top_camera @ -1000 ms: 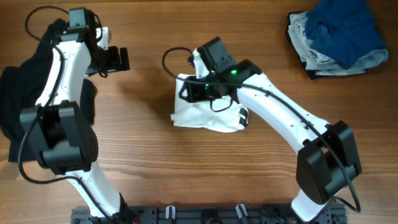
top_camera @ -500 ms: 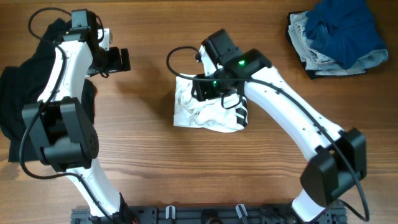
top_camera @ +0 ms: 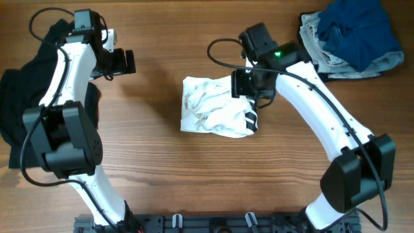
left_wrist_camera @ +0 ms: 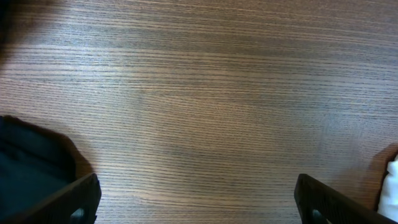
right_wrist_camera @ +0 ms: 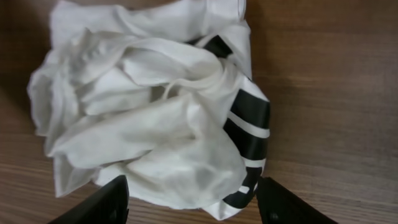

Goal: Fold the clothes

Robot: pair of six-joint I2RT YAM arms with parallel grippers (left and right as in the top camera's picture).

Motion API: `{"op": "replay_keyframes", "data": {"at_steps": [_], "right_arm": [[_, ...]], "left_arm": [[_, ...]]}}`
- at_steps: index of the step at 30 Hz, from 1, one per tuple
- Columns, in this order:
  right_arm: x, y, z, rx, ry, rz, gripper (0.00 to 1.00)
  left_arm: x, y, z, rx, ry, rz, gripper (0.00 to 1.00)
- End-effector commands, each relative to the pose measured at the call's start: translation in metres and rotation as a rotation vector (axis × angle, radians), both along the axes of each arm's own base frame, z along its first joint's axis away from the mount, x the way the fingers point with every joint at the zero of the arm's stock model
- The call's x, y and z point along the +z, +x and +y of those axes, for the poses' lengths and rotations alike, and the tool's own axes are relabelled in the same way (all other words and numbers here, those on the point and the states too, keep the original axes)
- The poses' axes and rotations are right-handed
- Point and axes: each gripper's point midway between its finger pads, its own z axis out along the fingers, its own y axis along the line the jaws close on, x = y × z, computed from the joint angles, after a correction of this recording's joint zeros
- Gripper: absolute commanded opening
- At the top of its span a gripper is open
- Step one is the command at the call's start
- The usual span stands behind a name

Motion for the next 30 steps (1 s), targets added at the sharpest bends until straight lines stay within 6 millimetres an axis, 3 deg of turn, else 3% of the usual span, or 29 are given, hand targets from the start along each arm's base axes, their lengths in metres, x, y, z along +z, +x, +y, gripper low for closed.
{"op": "replay_keyframes", "data": {"at_steps": [1,8,15,20,21,23,24,28,30], "right_arm": [[-0.02,-0.01,-0.002,-0.023,-0.005,0.027,0.66],[-0.032,-0.016,0.002,-0.041,0.026,0.055,0.64],[-0.036,-0.011,0.005,-0.044,0.031,0.047,0.44],[-0.042,-0.013,0.004,-0.044,0.021,0.068,0.35],[-0.044,-0.012,0.004,-0.045,0.02,0.07,0.31],[-0.044,-0.01,0.004,-0.045,0.023,0.064,0.1],[-0.044,-0.009,0.005,-0.044,0.026,0.057,0.04],[-0.042,-0.002,0.009,-0.043,0.041,0.028,0.04],[-0.036,0.005,0.024,0.015,0.115,-0.003,0.04]], "left_arm": [[-0.002,0.003,-0.002,0.004,-0.017,-0.002,1.0],[-0.002,0.003,-0.002,0.004,-0.017,-0.002,1.0],[-0.002,0.001,-0.002,0.003,-0.018,0.006,1.0],[-0.002,0.001,-0.002,0.003,-0.018,0.006,1.0],[-0.002,0.001,-0.002,0.003,-0.018,0.007,1.0],[-0.002,0.001,-0.002,0.002,-0.018,0.007,1.0],[-0.002,0.001,-0.002,0.002,-0.018,0.007,1.0],[-0.002,0.001,-0.002,0.002,-0.018,0.007,1.0],[-0.002,0.001,-0.002,0.002,-0.018,0.006,1.0]]}}
